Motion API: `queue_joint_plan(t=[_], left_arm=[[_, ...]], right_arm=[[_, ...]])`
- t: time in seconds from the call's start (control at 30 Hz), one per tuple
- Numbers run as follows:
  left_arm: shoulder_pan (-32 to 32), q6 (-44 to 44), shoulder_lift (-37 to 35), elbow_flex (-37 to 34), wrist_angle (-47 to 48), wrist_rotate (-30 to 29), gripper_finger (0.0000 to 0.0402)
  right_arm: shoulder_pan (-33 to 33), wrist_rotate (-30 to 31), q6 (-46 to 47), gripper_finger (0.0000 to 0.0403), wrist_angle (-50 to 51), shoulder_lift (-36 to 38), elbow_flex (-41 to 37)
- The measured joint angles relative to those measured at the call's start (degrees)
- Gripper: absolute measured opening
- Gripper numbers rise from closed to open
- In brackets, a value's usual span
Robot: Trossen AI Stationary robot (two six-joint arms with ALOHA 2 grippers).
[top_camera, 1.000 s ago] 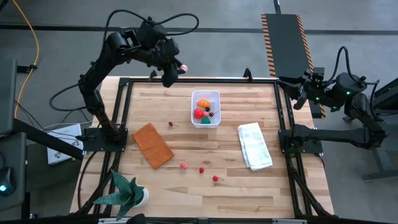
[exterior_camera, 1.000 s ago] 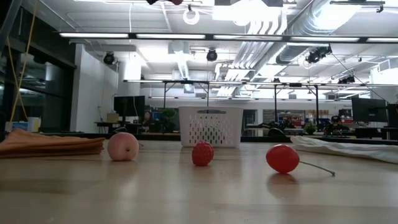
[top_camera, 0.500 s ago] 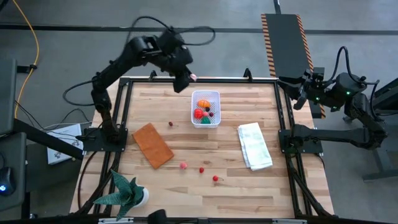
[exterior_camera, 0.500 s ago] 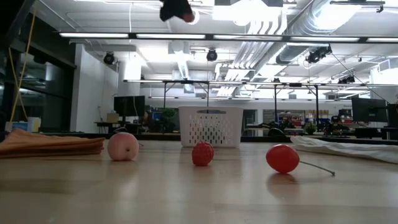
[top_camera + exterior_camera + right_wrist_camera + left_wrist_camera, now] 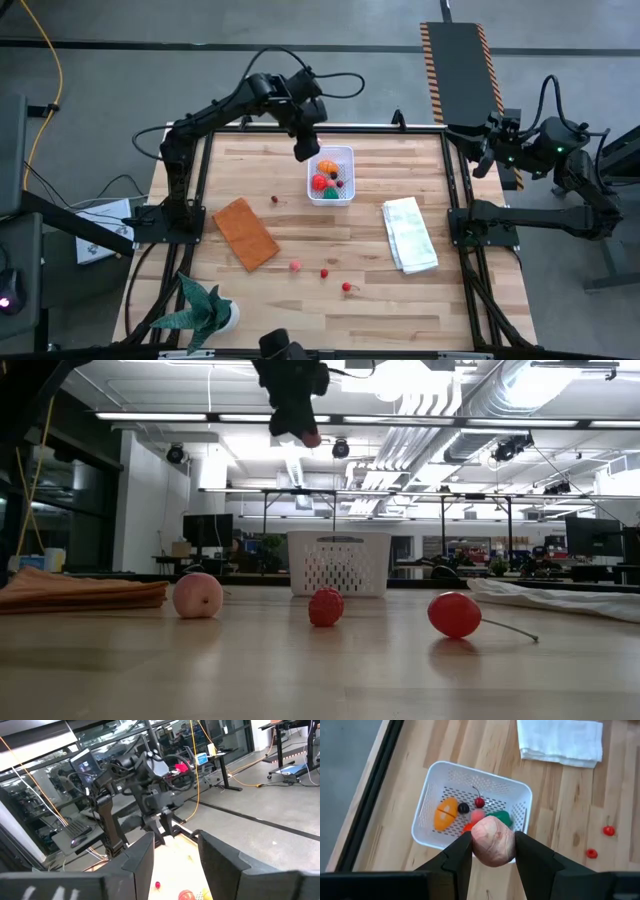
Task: Pick and placing Produce into tupperware
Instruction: Put the peach into the white bin
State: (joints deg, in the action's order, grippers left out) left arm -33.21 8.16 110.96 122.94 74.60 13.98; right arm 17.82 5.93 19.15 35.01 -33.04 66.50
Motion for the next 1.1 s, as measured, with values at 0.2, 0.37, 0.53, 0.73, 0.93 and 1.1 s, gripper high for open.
queue_joint_plan(t=[0.2, 0.37, 0.53, 0.73, 0.93, 1.1], left_arm=[[0.0, -1.03, 0.0, -4.92, -5.44, -0.02, 0.0127], [0.0, -1.54, 0.0, -9.16, -8.6, -0.29, 0.0127], [0.31, -2.44, 0.0, -13.38, -12.26, -2.32, 0.0127], [2.24, -2.66, -0.04, -17.96, -18.49, -5.68, 0.0127], [4.51, -2.67, -0.04, -21.5, -23.8, -6.97, 0.0127], [5.27, -4.53, -0.04, -24.34, -27.43, -6.61, 0.0127]], right_arm=[[0.0, -0.08, -0.12, 0.0144, 0.49, 0.0, 0.0], [0.0, -0.35, -0.02, 0.0144, 0.95, 0.0, 0.0], [0.0, -0.38, -0.03, 0.0144, 1.2, 0.0, 0.0], [0.0, -0.37, -0.12, 0.0144, 1.7, 0.0, 0.0], [0.0, -0.36, -0.1, 0.0144, 2.32, 0.02, 0.0], [0.0, -0.49, -0.1, 0.0144, 2.33, 0.02, 0.01]])
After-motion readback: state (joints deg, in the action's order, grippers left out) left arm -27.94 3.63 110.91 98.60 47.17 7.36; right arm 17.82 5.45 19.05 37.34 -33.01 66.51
